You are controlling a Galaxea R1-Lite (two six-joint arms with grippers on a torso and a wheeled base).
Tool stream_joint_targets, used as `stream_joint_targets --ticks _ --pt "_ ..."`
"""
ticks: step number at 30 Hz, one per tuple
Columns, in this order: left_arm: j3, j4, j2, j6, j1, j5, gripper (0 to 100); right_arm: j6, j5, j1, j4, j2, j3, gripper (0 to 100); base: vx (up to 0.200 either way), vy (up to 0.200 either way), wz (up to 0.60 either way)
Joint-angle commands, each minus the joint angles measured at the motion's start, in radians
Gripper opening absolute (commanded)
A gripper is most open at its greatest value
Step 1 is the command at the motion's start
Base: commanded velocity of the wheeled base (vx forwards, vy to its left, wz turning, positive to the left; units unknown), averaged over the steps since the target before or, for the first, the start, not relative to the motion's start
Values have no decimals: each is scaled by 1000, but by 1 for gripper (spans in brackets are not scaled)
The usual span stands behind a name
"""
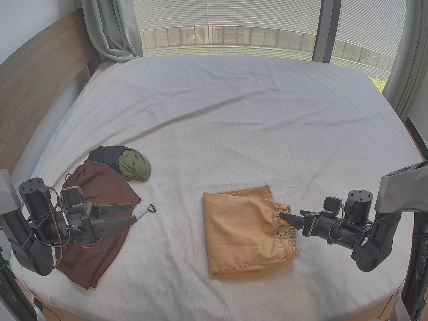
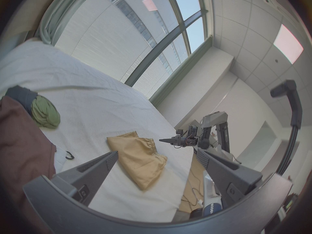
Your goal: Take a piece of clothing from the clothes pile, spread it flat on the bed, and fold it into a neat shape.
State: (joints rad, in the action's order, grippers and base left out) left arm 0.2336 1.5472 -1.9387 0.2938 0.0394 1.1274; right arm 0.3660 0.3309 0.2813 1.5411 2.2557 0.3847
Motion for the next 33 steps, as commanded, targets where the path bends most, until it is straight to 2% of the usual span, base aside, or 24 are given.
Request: stream_joint_targets --ticks 1,4,5,6,10,13,20,26,30,33 --pt "-45 -3 17 -96 34 3 100 -4 -3 7 1 -22 -26 100 0 0 0" --pt "-53 -1 15 -191 45 3 100 -5 -3 -1 1 -22 -26 100 0 0 0" --pt "-53 -1 15 -191 45 3 100 -5 -3 -1 1 -22 -26 100 0 0 0" --pt "-63 -3 11 -266 47 3 100 -7 -1 -7 -1 -21 -30 100 0 0 0" --pt "-120 1 11 -413 39 8 100 -9 -1 -11 -1 -16 -46 100 0 0 0" --pt "-177 1 14 -470 27 8 100 -10 -1 -24 -1 -10 -49 100 0 0 0" --pt "-217 2 7 -481 25 3 100 -12 -1 -34 -2 -8 -66 100 0 0 0" --pt "-211 4 6 -392 24 3 100 -27 -1 -48 -4 36 -98 100 0 0 0" --pt "-183 4 -5 -404 53 11 100 -33 -1 -48 -2 90 -102 100 0 0 0" --pt "-177 4 -20 -455 63 38 100 -32 13 -47 -1 154 -92 100 0 0 0"
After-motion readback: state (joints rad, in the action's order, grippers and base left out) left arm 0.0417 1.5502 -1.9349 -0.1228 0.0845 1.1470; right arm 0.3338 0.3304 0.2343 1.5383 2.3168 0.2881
